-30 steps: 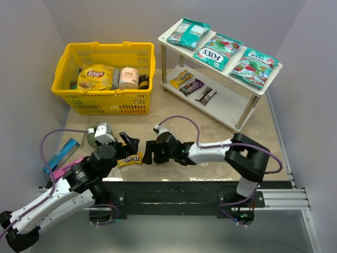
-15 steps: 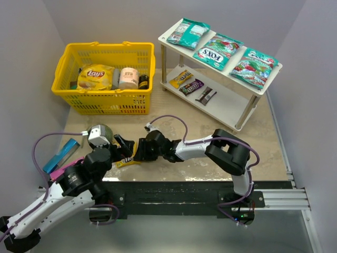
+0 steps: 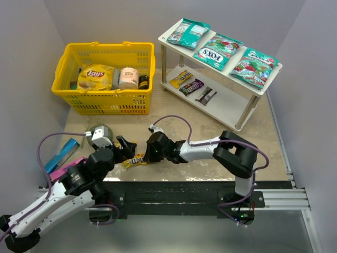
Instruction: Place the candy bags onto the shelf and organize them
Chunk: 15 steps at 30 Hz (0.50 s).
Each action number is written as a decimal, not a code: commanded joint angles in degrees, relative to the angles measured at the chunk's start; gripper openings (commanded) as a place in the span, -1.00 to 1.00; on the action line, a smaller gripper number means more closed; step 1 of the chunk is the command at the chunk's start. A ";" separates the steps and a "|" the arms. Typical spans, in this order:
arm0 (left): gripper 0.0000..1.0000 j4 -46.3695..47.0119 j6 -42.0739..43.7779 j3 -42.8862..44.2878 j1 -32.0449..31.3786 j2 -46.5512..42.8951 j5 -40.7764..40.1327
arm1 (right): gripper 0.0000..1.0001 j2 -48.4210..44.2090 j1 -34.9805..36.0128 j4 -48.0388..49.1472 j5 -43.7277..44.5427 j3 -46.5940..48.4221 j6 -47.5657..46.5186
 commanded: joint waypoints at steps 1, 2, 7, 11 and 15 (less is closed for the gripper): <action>0.96 3.76 -1.91 -2.89 0.23 2.64 2.38 | -1.00 -7.37 -0.01 -8.68 8.34 -2.11 -9.52; 0.96 4.55 -2.17 -3.60 0.23 3.87 3.17 | -1.00 -10.17 -0.10 -9.83 9.23 -2.72 -10.68; 0.94 13.94 -2.87 -9.13 0.23 8.88 8.09 | -1.00 -18.27 -0.27 -16.96 13.80 -6.85 -16.40; 0.93 19.05 -3.67 -11.95 0.23 13.89 10.82 | -1.00 -21.71 -0.54 -19.33 15.12 -8.62 -18.51; 0.90 24.85 -3.58 -14.59 0.23 16.36 13.01 | -1.00 -22.15 -0.98 -21.18 16.18 -9.58 -18.43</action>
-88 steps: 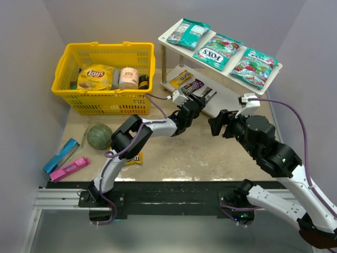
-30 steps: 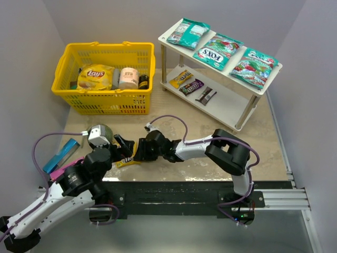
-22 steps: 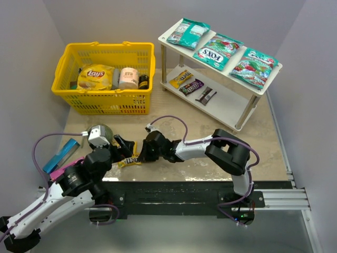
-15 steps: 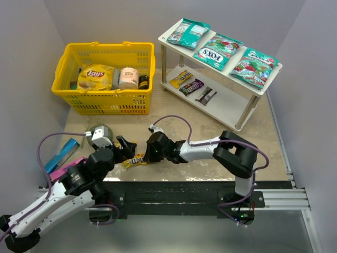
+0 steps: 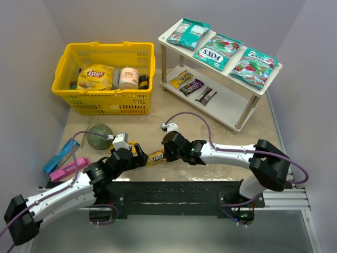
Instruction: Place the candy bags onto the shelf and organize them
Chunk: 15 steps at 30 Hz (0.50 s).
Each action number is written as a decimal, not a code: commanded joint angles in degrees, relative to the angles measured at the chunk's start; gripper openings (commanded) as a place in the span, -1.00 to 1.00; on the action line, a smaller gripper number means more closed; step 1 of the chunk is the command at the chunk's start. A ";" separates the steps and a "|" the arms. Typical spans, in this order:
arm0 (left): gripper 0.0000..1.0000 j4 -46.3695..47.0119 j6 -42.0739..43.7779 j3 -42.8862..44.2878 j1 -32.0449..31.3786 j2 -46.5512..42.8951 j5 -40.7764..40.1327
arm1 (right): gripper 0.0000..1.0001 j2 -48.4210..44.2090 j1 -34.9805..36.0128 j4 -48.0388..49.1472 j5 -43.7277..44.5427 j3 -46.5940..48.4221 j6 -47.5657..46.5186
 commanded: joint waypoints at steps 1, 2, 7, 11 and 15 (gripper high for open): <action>0.90 12.13 -1.29 -3.13 0.23 1.76 3.33 | -0.99 -0.71 -0.65 -3.24 3.55 -1.56 -2.17; 0.89 13.29 -1.46 -3.75 0.23 2.46 3.43 | -0.97 -0.45 -1.00 -3.24 3.72 -1.65 -1.99; 0.75 21.27 -2.61 -9.02 0.23 2.82 4.30 | -0.69 1.75 -1.35 -3.42 5.04 -1.56 -1.73; 0.65 28.40 -3.57 -12.72 0.23 2.55 5.36 | -0.34 2.89 -1.35 -3.33 6.01 -1.48 -1.46; 0.53 32.28 -4.10 -14.22 0.23 4.04 5.89 | -0.22 4.21 -1.44 -3.24 6.54 -1.39 -1.37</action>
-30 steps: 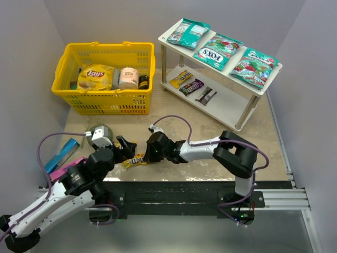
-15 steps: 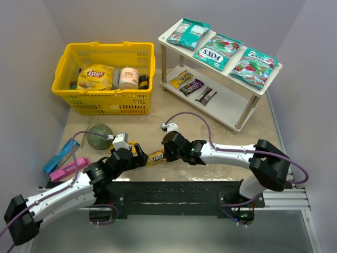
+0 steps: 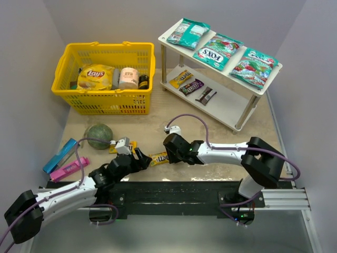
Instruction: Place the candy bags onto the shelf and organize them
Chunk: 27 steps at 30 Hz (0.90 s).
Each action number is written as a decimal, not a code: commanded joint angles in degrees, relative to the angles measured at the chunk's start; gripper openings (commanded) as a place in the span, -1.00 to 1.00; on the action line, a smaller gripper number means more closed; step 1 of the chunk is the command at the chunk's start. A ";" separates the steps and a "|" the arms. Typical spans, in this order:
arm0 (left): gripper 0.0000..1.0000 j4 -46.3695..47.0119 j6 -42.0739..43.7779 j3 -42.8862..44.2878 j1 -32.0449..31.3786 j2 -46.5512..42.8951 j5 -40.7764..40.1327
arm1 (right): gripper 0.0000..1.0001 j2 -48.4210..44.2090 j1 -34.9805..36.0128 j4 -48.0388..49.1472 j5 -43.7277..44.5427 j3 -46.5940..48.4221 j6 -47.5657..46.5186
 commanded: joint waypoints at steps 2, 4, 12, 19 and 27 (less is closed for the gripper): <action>0.50 10.43 -1.06 -1.37 0.23 2.56 1.28 | -0.22 1.18 -0.08 0.39 3.24 0.10 -0.11; 0.42 12.36 -0.89 -1.46 0.23 4.23 1.71 | -0.22 1.62 0.00 0.48 3.41 -0.08 -0.19; 0.20 19.39 -0.71 -0.93 0.41 11.53 3.82 | -0.23 2.15 -0.08 0.04 4.99 -0.17 -0.46; 0.18 26.60 3.50 -1.10 4.08 16.98 9.61 | -0.28 2.67 -0.08 0.13 5.35 -0.69 -0.81; -0.04 32.13 2.81 -2.69 6.82 19.00 17.79 | -0.28 2.58 -0.88 0.30 5.35 -0.96 -0.28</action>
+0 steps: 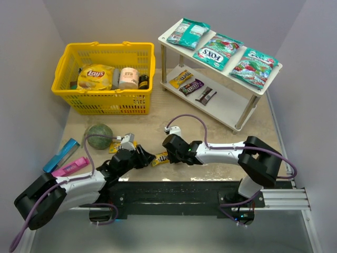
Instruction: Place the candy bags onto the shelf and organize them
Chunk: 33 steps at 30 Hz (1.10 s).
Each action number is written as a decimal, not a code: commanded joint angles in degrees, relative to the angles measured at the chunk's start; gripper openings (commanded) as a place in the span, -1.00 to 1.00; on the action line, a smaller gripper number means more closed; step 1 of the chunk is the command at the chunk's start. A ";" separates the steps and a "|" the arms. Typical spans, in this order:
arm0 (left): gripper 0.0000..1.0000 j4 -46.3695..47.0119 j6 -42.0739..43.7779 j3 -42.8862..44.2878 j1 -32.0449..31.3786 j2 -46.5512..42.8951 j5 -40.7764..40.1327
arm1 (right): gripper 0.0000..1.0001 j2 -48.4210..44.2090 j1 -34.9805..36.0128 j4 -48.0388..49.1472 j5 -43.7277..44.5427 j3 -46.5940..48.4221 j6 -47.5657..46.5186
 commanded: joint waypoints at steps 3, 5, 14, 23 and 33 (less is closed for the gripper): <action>0.00 8.23 0.66 -1.40 0.55 1.67 8.83 | -0.28 0.90 -0.90 0.15 2.48 -0.85 -0.17; 0.00 8.77 0.66 -1.40 0.55 2.29 9.45 | -0.28 0.90 -0.98 0.06 2.40 -0.85 -0.09; -0.16 9.73 -0.48 -2.01 0.72 5.28 8.66 | -0.28 0.99 -1.43 0.33 2.04 -1.29 0.00; -0.64 8.07 -1.10 -2.28 1.08 5.37 8.05 | -0.26 0.03 -1.95 -0.11 2.74 -1.55 0.53; -0.84 0.51 0.66 -0.52 1.08 -0.69 5.67 | -0.21 -3.49 -2.04 -7.23 14.16 0.29 0.79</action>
